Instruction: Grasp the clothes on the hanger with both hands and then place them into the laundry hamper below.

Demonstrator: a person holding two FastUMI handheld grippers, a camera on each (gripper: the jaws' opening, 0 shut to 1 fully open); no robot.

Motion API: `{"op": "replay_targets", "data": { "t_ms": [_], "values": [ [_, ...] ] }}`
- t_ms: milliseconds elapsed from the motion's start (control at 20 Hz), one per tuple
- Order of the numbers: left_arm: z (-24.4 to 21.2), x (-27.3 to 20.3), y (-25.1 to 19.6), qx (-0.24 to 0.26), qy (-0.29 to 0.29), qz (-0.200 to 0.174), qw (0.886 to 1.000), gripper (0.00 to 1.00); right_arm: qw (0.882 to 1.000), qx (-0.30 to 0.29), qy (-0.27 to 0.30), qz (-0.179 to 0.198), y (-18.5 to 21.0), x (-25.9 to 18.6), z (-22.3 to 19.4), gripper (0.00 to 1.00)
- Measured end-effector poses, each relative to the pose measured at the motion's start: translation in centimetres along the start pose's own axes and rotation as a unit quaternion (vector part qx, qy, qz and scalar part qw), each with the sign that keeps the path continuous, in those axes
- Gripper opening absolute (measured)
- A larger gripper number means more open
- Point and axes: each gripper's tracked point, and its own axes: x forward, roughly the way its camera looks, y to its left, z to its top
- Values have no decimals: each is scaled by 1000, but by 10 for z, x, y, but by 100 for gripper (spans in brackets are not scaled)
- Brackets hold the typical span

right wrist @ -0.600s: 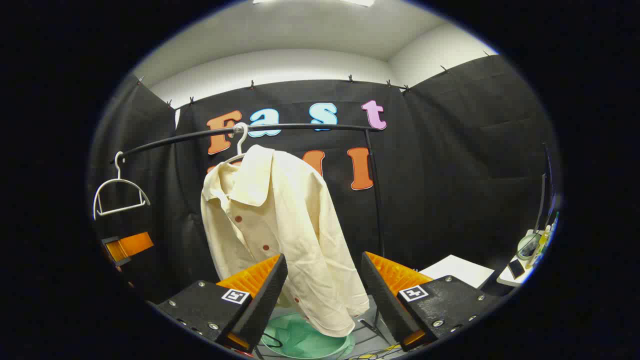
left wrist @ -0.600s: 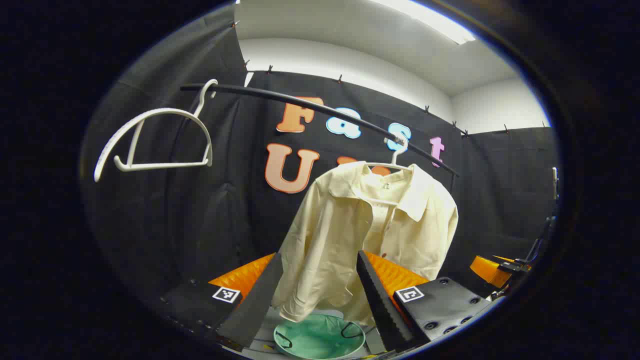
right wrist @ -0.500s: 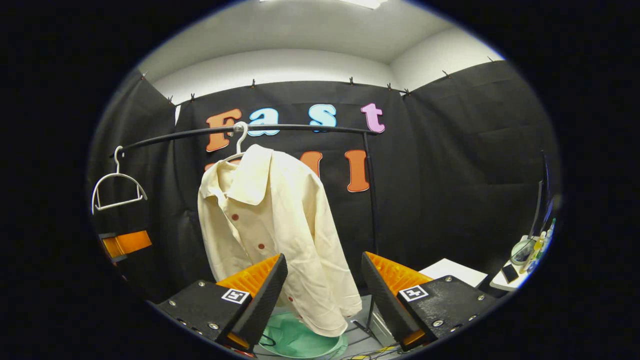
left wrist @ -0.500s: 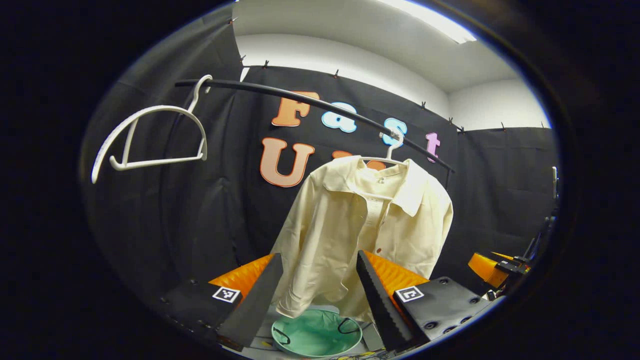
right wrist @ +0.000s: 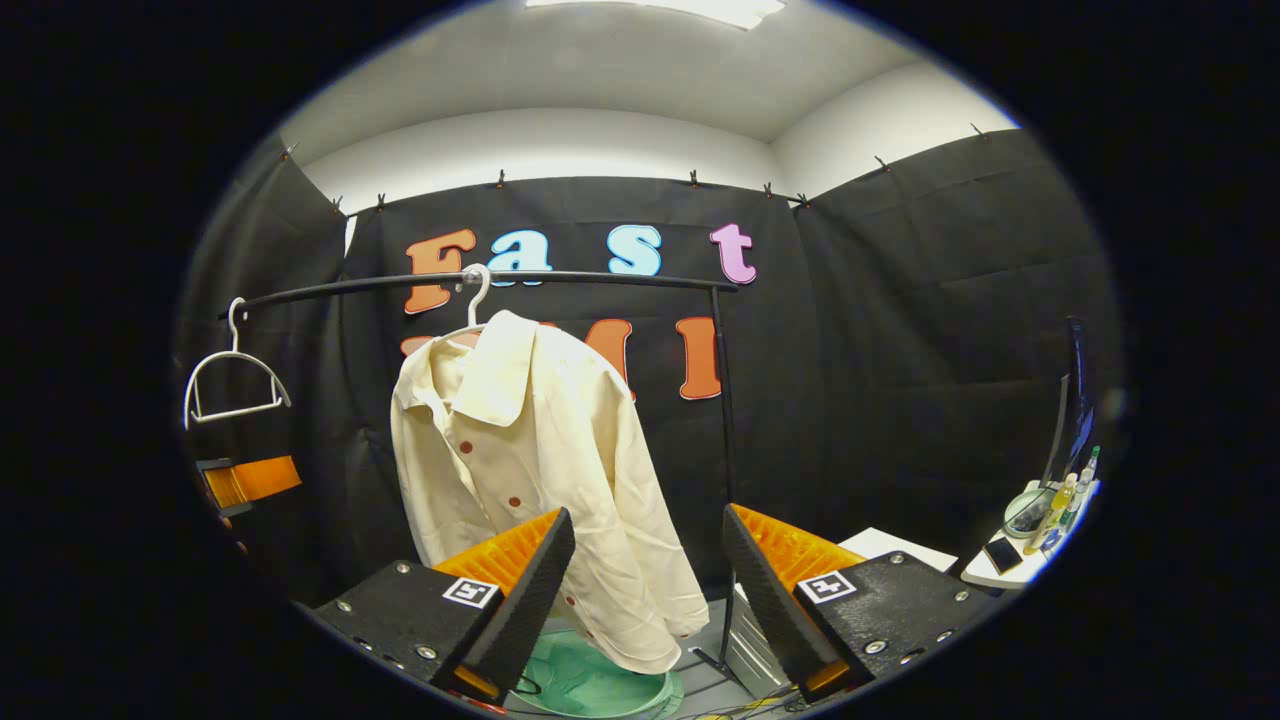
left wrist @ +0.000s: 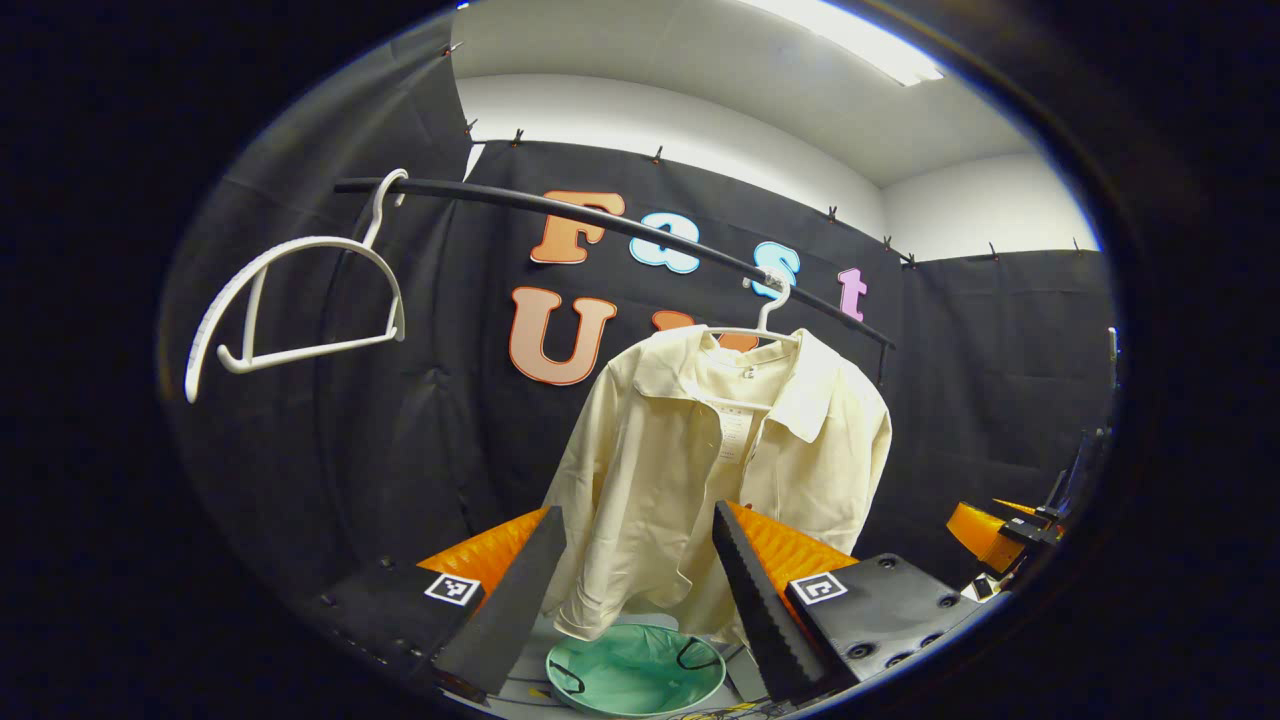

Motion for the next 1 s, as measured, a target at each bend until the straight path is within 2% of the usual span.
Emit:
{"op": "replay_targets", "data": {
  "t_ms": [500,600,900,950,1000],
  "values": [
    [-8,0,5,16,18,9,1000,97,1000,3,24,-10,3,6,-13,93],
    [-10,3,7,14,21,8,1000,100,1000,4,28,-2,11,10,-14,93],
    [-13,8,11,13,27,9,1000,97,999,-8,31,37,47,28,-18,93],
    [-14,9,12,13,28,9,999,100,998,-10,30,45,57,31,-18,93],
    [-14,9,14,12,29,10,999,96,998,-12,28,53,66,35,-17,93]
  ]
}}
